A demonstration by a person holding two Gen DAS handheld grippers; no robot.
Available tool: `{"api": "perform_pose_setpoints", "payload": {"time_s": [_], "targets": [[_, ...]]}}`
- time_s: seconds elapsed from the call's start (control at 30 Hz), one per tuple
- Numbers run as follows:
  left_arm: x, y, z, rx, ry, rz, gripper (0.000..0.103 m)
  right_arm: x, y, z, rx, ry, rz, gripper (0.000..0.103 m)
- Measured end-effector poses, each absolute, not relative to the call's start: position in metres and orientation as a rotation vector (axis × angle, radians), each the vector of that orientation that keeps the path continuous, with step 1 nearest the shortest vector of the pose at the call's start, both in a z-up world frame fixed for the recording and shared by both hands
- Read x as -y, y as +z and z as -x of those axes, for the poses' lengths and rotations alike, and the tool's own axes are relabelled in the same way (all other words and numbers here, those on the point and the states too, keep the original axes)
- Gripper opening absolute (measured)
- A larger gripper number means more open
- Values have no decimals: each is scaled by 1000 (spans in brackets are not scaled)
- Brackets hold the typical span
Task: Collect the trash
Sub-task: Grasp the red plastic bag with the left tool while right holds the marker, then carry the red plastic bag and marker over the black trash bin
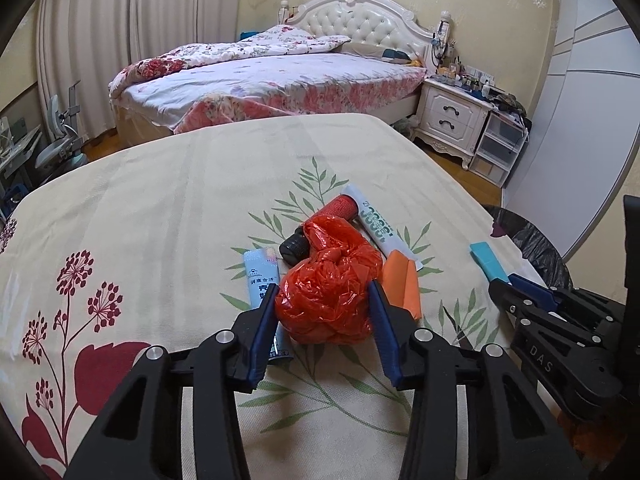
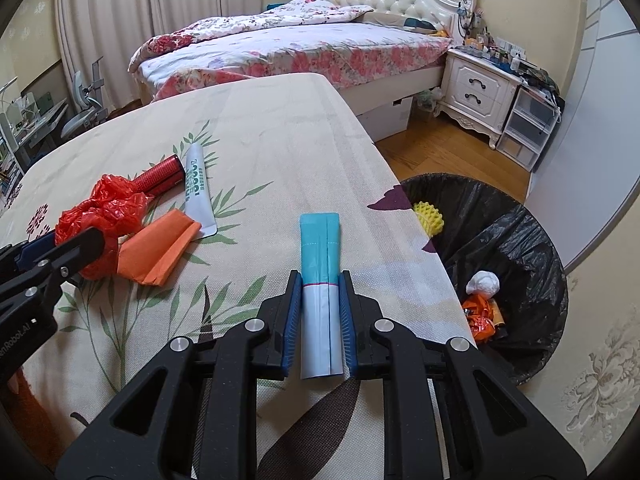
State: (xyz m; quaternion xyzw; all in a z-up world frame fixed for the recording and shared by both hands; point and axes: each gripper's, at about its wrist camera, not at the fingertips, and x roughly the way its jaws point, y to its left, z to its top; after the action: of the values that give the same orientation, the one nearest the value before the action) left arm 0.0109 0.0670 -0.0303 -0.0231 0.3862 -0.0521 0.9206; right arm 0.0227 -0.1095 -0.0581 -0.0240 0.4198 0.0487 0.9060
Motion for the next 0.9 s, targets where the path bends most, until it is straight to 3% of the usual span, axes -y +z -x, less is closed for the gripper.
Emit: {"api": "perform_pose_setpoints", "payload": {"time_s": [0.37,0.9], "targets": [[-59,-7,5,-708,-130,50,44,131,-42,-15,-823,63,19,17],[17,5,-13,-650,-278,-4,44,204,-16,-14,-746,-94,-52,17]]}}
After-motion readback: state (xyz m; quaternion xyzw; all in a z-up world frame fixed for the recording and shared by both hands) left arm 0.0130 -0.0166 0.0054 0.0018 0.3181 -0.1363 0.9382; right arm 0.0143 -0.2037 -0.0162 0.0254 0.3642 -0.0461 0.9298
